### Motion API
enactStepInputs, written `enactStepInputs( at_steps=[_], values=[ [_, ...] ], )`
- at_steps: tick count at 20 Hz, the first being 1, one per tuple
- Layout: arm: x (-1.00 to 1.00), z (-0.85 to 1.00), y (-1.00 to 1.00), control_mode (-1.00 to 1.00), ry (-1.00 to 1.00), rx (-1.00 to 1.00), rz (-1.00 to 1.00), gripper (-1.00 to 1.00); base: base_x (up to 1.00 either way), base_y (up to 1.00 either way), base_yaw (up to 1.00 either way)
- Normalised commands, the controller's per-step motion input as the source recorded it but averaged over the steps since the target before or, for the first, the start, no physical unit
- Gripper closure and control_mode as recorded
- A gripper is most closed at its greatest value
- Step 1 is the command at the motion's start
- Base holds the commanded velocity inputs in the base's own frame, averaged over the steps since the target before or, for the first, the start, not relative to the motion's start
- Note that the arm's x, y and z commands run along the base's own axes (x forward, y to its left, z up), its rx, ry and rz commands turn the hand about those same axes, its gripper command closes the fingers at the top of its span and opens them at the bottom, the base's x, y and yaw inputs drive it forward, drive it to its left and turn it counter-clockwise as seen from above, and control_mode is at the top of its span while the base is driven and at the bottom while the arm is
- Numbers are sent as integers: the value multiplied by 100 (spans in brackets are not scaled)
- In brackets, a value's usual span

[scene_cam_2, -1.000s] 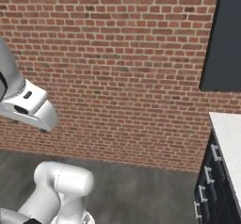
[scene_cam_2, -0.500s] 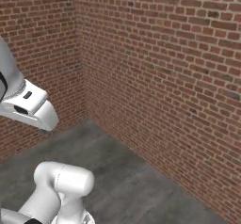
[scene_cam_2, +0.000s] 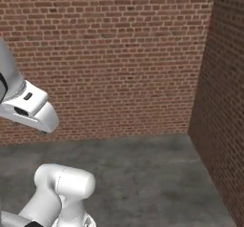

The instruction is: Gather all objects into one cabinet and sort the glasses and bowls to opposite sides.

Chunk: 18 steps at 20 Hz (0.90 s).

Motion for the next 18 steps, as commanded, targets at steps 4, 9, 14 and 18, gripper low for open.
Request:
enactStepInputs(
  at_steps=[4,9,14,18],
  values=[
    [0,0,0,100,0,0,0,-100,-27,0,100],
    [0,0,0,100,0,0,0,-100,-25,0,100],
    [0,0,0,100,0,0,0,-100,-24,0,100],
    [0,0,0,100,0,0,0,-100,-24,0,100]
  ],
)
